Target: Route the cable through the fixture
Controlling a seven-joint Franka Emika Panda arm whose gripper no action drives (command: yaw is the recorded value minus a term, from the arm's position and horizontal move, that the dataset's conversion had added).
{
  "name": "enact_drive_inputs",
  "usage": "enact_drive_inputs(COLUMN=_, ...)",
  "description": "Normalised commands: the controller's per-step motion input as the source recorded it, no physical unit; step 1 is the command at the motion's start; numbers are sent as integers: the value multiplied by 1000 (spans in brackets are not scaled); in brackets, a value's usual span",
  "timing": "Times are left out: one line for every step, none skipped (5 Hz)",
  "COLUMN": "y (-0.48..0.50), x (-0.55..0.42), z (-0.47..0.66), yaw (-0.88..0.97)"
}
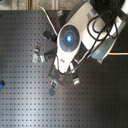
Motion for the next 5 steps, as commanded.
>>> enact_drive_inputs(y=1, x=-262, z=-72, yaw=-374)
enact_drive_inputs(y=254, x=-137, z=-2, yaw=9)
enact_drive_inputs(y=333, x=7, z=257, yaw=0)
enact_drive_inputs(y=307, x=-27, z=307, yaw=0)
enact_drive_inputs(y=14, x=-39, z=208, yaw=-40)
